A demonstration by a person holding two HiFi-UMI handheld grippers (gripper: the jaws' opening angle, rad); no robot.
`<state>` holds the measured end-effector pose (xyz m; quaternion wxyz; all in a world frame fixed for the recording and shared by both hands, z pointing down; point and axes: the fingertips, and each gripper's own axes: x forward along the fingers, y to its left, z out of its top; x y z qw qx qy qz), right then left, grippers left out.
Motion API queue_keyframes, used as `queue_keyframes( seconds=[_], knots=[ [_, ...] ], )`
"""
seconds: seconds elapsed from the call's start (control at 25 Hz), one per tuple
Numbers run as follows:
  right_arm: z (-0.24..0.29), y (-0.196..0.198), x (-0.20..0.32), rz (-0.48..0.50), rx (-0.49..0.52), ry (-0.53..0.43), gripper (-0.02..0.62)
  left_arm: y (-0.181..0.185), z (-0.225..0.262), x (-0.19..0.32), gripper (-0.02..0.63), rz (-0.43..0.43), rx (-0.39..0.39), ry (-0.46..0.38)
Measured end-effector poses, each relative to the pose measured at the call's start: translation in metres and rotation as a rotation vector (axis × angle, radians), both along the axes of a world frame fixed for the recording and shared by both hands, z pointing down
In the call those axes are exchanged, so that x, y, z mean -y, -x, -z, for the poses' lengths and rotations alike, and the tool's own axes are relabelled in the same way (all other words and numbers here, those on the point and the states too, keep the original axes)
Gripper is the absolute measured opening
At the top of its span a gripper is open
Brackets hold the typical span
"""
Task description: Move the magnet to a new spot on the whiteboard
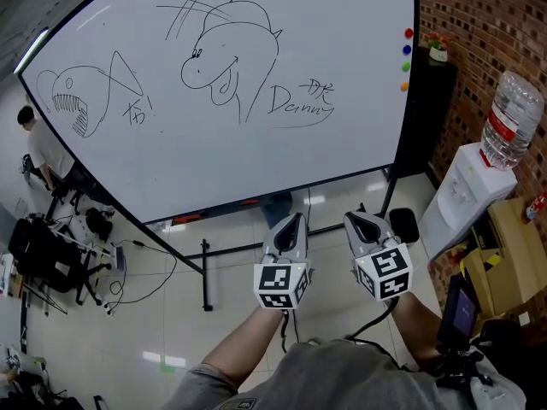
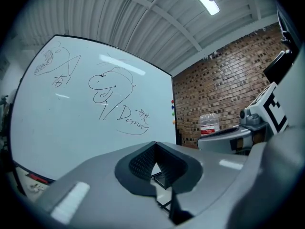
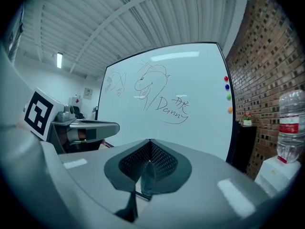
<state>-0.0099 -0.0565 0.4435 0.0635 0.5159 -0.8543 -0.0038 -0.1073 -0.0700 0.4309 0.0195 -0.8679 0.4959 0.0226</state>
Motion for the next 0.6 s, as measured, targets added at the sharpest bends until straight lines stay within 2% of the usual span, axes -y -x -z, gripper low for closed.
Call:
queue_keyframes(
  seconds=[0.6],
  knots=[
    [-0.006, -0.005, 0.012, 0.017, -0.008, 0.017, 0.005, -0.004, -0.006, 0.013, 0.002, 0.011, -0.006, 0.012]
  ],
)
